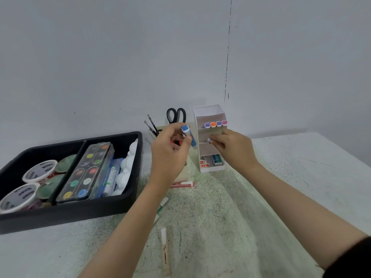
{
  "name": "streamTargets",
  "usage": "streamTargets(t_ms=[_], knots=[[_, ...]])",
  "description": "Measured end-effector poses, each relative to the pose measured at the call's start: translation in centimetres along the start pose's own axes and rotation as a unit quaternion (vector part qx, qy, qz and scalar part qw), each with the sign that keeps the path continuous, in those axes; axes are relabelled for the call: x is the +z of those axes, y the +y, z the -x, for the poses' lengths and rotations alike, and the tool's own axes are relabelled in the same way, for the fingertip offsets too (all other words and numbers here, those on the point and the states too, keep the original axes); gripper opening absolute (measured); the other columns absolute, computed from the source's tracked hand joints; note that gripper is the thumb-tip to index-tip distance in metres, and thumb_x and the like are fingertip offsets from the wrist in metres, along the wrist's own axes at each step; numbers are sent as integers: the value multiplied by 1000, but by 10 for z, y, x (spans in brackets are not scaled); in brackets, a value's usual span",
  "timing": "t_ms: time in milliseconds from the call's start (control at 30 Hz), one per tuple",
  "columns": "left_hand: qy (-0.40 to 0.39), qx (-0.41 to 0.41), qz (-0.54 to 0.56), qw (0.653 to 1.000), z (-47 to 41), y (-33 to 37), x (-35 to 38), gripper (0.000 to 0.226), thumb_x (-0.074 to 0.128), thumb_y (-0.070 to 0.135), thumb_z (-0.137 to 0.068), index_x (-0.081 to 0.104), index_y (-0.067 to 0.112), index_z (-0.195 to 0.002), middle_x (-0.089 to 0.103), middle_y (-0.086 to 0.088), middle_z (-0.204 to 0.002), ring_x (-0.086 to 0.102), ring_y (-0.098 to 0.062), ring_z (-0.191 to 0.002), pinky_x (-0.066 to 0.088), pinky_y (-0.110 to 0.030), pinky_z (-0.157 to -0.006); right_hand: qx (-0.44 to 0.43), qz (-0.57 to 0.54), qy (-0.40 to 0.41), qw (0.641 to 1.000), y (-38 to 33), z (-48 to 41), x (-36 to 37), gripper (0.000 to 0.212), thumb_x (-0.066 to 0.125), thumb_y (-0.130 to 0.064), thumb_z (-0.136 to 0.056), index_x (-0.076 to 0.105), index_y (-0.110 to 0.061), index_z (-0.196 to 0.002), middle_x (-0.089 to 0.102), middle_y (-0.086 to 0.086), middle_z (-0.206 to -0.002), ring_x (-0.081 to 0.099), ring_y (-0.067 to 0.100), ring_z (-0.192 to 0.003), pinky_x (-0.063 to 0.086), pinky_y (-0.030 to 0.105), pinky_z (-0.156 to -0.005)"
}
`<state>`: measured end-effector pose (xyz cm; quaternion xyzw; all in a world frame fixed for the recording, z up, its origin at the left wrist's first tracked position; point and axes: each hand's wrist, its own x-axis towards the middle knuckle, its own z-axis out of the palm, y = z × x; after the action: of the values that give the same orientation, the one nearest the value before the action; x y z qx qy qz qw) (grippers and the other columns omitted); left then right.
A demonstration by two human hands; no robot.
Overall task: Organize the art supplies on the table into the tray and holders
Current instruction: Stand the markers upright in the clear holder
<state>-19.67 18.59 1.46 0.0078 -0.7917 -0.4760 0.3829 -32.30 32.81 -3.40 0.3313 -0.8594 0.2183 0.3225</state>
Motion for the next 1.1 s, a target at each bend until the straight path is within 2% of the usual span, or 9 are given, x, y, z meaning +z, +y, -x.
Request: streamTargets(t_ms=[133, 267, 400, 533, 767, 867, 933, 1000, 1100], knots=[[-2, 34, -15, 999, -1, -3, 2, 23, 64, 2, -85, 61, 22, -97, 60, 19, -88, 58, 6, -77, 47, -8, -65, 17, -9, -7, 1000, -3, 11, -3, 15, 64, -20, -87, 73, -19, -100, 63, 5, -83, 59, 23, -70, 23, 17, -48], [-40, 52, -69, 995, 0, -15, 11, 21, 63, 7, -87, 65, 20, -103, 58, 24, -88, 57, 3, -75, 45, -8, -69, 54, -31, 18, 998, 0, 29, -4, 30, 65, -11, -82, 69, -21, -110, 54, 12, -120, 53, 23, -89, 35, 23, -56], [-75, 113, -161, 977, -2, -30, 21, 23, 62, 8, -87, 66, 14, -109, 64, 12, -99, 51, 1, -86, 40, -12, -80, 105, -88, -17, 990, 11, 34, 0, 40, 58, -11, -89, 57, -19, -128, 43, 12, -141, 50, 26, -112, 41, 28, -82], [-100, 102, -217, 966, -8, -37, 31, 19, 59, 12, -90, 65, 15, -107, 66, 3, -94, 54, -5, -85, 37, -13, -72, 114, -154, -90, 977, 17, 34, -2, 48, 48, -13, -96, 40, -19, -142, 41, 4, -147, 36, 19, -135, 23, 23, -106], [-134, 32, -245, 960, -16, -37, 51, 15, 53, 13, -93, 60, 10, -106, 65, -8, -83, 59, -23, -75, 48, -36, -65, 133, -239, -95, 957, 13, 36, -5, 49, 47, -9, -96, 36, -19, -144, 42, -3, -145, 41, 10, -133, 32, 21, -108], [-133, 22, -243, 961, -15, -42, 58, 13, 53, 12, -92, 59, 10, -104, 68, -10, -88, 61, -26, -77, 50, -39, -67, 115, -240, -92, 960, 11, 40, -5, 60, 46, -10, -96, 21, -32, -147, 52, -6, -136, 60, -6, -84, 44, 8, -83], [-131, 19, -244, 961, -15, -43, 61, 12, 52, 11, -93, 58, 9, -102, 68, -11, -89, 62, -27, -79, 50, -43, -67, 116, -245, -85, 959, 11, 43, -3, 69, 46, -12, -96, 10, -45, -145, 61, -7, -124, 61, 9, -66, 52, 21, -72], [-129, 14, -240, 962, -16, -44, 62, 10, 51, 10, -92, 57, 8, -101, 68, -11, -88, 61, -27, -78, 51, -44, -67, 129, -258, -73, 955, 12, 45, 1, 73, 46, -13, -96, 5, -48, -144, 63, -8, -120, 65, 25, -80, 55, 32, -77], [-129, 12, -237, 963, -16, -46, 64, 10, 50, 8, -92, 56, 8, -100, 67, -12, -87, 61, -27, -77, 51, -47, -66, 151, -280, -62, 946, 10, 45, 6, 70, 46, -13, -97, 4, -39, -147, 46, -34, -124, 62, 28, -100, 46, 11, -80]])
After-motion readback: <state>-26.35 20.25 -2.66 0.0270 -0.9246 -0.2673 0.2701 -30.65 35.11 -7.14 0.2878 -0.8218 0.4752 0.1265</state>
